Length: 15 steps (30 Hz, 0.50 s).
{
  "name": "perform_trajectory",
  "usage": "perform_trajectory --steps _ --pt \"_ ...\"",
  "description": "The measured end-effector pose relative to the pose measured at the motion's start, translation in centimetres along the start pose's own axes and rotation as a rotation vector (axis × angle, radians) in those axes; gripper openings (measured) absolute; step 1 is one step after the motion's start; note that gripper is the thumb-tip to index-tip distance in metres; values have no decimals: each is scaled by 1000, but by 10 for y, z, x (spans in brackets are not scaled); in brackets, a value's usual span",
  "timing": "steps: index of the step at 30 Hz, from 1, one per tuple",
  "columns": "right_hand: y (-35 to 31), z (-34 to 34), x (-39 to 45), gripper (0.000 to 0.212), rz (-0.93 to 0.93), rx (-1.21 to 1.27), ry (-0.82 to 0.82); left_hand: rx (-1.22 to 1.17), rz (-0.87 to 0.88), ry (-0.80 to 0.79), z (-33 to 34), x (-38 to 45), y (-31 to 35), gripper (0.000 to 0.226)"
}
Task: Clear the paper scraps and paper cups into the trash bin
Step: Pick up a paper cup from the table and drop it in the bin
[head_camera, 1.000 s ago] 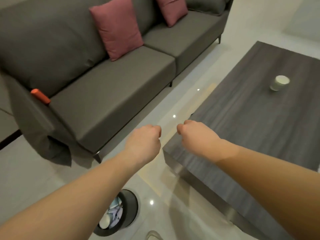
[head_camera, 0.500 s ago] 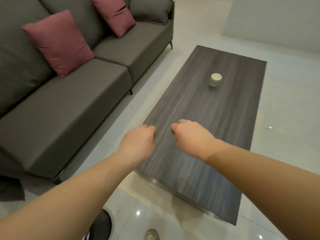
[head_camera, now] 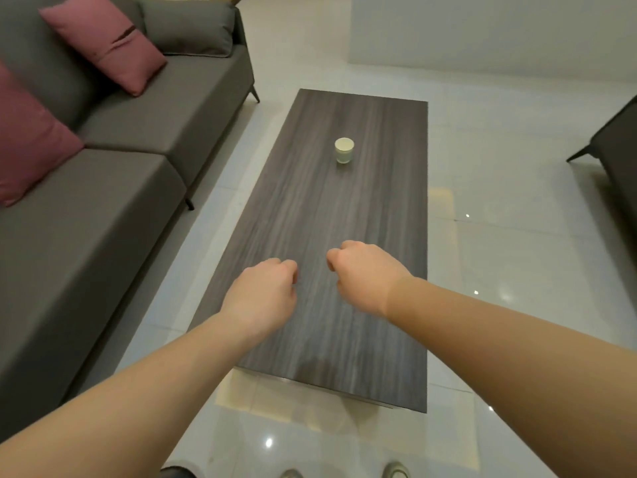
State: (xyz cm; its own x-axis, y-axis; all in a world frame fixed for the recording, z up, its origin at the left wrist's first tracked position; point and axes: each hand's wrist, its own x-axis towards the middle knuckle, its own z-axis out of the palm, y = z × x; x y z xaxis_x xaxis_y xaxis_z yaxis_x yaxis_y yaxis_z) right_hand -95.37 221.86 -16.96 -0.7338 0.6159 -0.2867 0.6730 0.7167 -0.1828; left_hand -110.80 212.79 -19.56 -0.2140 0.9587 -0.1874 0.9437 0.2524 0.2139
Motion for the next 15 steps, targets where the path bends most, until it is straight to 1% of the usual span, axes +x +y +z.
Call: perform_trajectory --steps 9,15 --pt "40 -4 -29 22 81 32 12 27 65 -33 2 13 42 17" --pt "88 2 -54 22 101 63 54 37 79 -32 20 25 92 17"
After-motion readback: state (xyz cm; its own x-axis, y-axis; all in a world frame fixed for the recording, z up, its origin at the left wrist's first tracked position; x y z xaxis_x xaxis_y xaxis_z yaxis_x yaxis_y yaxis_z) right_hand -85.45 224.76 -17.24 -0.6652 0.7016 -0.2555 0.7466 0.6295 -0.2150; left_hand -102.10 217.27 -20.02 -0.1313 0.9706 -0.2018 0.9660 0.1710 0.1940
